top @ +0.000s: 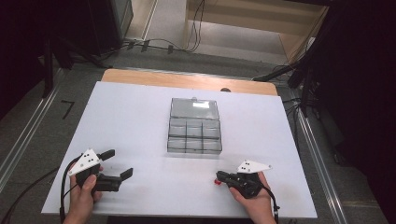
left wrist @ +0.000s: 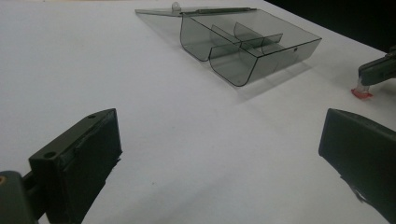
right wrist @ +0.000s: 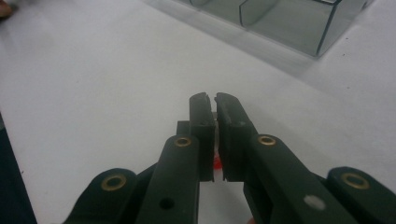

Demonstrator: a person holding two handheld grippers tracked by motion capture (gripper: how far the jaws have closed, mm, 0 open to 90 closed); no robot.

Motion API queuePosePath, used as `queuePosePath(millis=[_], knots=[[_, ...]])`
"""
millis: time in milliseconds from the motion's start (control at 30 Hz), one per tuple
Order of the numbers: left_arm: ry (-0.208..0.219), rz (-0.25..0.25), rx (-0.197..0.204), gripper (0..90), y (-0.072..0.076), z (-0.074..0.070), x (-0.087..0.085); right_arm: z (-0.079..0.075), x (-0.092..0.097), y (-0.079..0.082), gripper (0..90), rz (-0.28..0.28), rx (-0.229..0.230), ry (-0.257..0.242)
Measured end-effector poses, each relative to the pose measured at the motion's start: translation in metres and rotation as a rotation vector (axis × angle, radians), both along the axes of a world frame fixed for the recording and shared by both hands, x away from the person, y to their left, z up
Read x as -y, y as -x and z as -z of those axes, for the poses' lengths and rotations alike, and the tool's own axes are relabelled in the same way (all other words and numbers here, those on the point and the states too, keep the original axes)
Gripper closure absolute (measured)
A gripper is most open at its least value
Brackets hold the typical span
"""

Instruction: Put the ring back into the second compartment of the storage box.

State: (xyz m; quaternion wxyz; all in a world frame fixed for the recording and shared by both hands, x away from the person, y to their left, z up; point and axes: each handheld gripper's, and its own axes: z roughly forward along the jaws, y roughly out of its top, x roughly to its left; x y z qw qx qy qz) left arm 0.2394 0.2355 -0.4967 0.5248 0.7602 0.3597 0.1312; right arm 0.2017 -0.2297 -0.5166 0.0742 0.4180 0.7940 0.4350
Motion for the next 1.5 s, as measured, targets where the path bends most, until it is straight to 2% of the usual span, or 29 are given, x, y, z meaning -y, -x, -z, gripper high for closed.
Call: queuePosePath(millis=[167, 267, 433, 800, 1100, 1500], knots=[[0.001, 0.001, 0.0, 0.0, 0.0, 0.0, 0.0, 0.001, 0.001, -0.001, 82.8, -0.008, 0.004, -0.005], [0.001, 0.0, 0.0, 0.0, 0.0, 0.0, 0.001, 0.001, 0.002, -0.001, 83.8, -0.01, -0.009, -0.014], [0.0, 0.002, 0.003, 0.0, 0.001, 0.0, 0.001, -0.002, 0.001, 0.0, 84.1, -0.008, 0.006, -0.001], [0.004, 0.0, 0.004, 0.0, 0.001, 0.0, 0.001, -0.011, 0.008, -0.001, 84.1, 0.001, 0.021, -0.058], [0.008, -0.002, 0.003, 0.0, 0.001, 0.0, 0.0, -0.017, 0.011, -0.003, 84.1, -0.001, 0.03, -0.074], [0.011, -0.005, 0.002, 0.0, 0.001, 0.001, 0.0, -0.022, 0.008, -0.008, 84.1, -0.009, 0.038, -0.069]])
